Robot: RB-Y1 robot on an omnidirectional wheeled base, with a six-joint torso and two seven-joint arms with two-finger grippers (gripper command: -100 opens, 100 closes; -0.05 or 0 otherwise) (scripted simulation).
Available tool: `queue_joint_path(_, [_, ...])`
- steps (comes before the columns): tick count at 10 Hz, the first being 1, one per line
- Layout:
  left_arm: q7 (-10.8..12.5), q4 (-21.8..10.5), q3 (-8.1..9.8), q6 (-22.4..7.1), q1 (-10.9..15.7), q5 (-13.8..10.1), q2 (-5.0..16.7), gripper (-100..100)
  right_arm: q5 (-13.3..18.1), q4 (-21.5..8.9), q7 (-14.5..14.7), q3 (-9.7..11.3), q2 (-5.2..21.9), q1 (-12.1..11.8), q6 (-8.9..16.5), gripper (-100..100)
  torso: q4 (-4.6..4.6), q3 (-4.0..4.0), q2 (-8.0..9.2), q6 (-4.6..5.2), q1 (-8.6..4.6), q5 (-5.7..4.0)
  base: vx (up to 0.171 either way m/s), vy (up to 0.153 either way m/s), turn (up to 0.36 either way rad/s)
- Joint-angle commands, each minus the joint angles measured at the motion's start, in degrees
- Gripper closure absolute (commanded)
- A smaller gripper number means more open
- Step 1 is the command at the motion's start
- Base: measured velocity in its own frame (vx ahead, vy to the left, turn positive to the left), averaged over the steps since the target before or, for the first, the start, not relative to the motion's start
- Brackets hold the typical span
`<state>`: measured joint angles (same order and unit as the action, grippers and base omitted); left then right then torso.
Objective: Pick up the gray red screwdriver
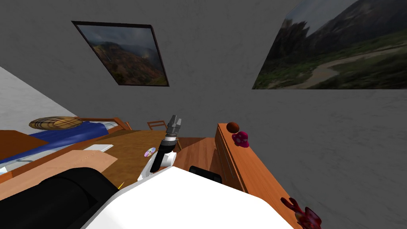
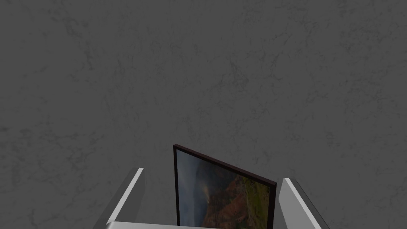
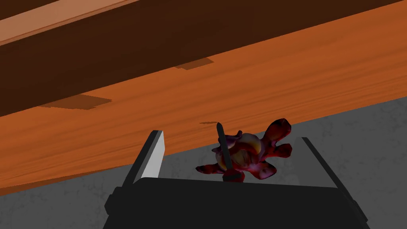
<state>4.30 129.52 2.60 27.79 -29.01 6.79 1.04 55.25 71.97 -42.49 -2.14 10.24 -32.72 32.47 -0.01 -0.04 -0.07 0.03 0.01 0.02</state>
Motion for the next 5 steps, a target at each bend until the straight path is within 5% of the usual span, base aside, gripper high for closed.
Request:
queue_joint_path(1, [0.0, 0.0, 0.00, 0.0, 0.0, 0.0, 0.0, 0, 1.2, -1.3, -0.9, 0.1, 0.0, 0.2, 1.8, -100, 0.00, 0.00, 0.00, 0.00, 0.00, 0.00, 0.019, -0.007, 0.098])
queue_joint_path(5, [0.0, 0.0, 0.01, 0.0, 0.0, 0.0, 0.0, 0, 6.4, -6.3, -5.8, -0.2, 0.1, 0.2, 5.8, -100, 0.00, 0.01, 0.03, 0.04, 0.01, 0.00, 0.015, -0.005, 0.116])
